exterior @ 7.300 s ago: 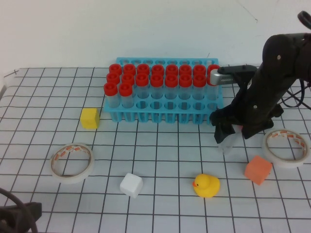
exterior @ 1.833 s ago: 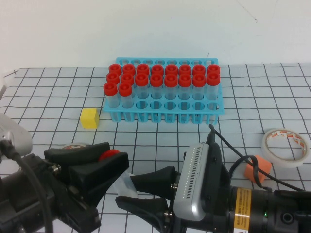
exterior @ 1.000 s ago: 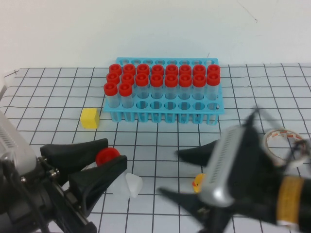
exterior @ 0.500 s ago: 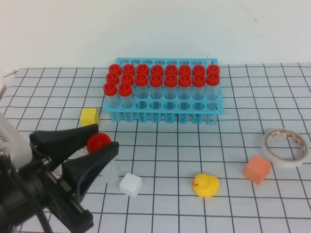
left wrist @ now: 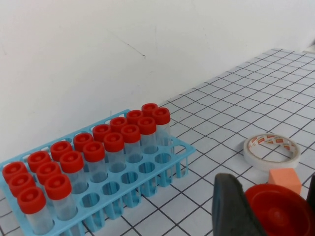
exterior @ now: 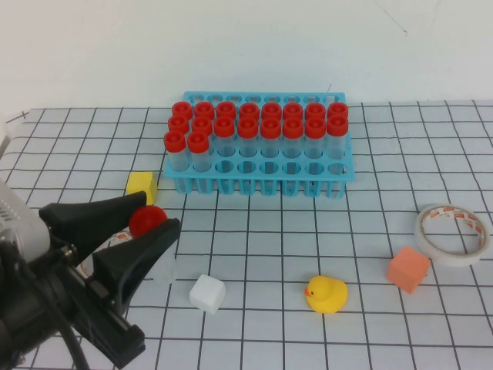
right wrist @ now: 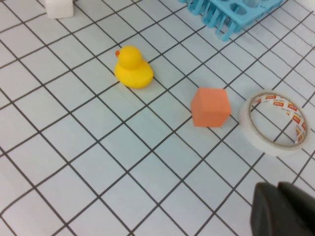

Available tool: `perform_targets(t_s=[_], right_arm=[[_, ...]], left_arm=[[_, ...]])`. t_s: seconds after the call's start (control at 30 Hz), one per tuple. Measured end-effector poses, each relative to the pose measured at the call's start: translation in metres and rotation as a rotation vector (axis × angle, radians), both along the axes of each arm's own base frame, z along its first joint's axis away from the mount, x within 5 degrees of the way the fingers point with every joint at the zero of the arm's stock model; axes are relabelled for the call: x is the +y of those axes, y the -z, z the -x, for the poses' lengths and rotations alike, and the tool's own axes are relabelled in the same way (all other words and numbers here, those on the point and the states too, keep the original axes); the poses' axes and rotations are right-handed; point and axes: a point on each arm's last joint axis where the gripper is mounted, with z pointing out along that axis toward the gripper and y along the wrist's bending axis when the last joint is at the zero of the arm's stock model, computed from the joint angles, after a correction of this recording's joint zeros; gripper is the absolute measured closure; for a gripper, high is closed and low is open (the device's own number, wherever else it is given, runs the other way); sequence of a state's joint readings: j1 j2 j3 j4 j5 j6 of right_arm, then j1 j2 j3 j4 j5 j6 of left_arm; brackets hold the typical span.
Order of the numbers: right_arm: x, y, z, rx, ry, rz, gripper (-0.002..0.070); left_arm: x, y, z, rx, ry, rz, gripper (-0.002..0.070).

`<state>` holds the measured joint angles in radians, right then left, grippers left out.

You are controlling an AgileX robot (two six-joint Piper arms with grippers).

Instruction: Place the test tubes

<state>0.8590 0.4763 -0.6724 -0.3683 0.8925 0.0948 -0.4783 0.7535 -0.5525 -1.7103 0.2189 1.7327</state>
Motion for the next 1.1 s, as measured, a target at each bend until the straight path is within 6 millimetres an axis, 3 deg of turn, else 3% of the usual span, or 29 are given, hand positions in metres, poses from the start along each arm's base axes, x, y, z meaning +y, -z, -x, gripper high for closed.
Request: perform_targets(t_s=[0.77,1.1], right_arm=[[-0.0002,0.0005,0.0003,0.006,0.001,0.002,0.0678],[-0.0005,0.0008,0.0004,0.008,0.002,0.007,0.0678]], left_arm=[[0.0043,0.0008,-0.0036,-0.051,-0.054,-0.074,0.0408],[0.0076,-0.0049,-0.0055,0.094,-0.111,0.019,0.0408]])
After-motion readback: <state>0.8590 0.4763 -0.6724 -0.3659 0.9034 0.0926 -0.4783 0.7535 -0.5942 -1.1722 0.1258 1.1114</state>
